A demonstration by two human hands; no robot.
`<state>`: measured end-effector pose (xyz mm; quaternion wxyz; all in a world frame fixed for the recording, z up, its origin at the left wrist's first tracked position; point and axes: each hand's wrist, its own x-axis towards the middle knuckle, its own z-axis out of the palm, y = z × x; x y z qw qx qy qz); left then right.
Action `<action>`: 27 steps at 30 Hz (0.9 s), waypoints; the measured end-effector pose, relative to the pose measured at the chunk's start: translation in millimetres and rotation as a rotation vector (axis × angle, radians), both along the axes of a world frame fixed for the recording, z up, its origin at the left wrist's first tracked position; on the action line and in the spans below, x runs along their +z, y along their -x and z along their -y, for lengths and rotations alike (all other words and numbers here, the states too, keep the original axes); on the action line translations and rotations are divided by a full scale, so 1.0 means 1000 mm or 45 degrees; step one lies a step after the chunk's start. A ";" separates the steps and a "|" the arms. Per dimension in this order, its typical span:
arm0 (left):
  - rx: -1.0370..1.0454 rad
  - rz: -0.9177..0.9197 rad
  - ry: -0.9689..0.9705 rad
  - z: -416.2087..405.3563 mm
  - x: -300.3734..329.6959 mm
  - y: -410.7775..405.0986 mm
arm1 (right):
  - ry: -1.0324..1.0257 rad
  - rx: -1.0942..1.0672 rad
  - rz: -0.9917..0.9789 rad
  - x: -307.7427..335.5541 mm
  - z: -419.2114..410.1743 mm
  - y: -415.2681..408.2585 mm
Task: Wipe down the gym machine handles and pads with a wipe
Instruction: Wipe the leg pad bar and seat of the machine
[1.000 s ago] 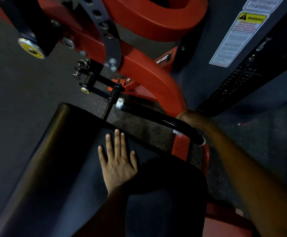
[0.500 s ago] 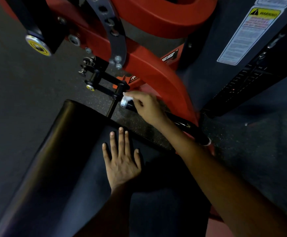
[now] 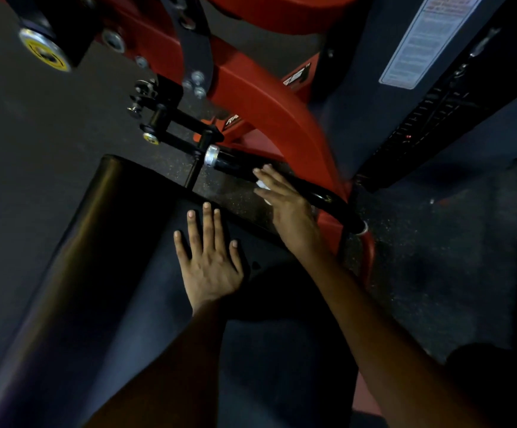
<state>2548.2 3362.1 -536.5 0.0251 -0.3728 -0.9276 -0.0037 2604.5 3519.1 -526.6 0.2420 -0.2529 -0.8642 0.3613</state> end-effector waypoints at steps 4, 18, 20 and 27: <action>0.016 0.025 0.022 0.001 0.001 -0.001 | 0.263 -0.698 -0.271 0.020 0.039 -0.040; -0.162 0.125 0.034 0.094 0.015 -0.031 | 0.356 -1.131 0.140 -0.032 0.122 -0.128; -0.140 0.115 0.043 0.091 0.013 -0.031 | 0.167 -0.990 0.280 -0.036 0.137 -0.098; -0.159 0.116 0.003 0.093 0.011 -0.032 | -0.004 -0.419 -0.023 -0.019 0.162 -0.059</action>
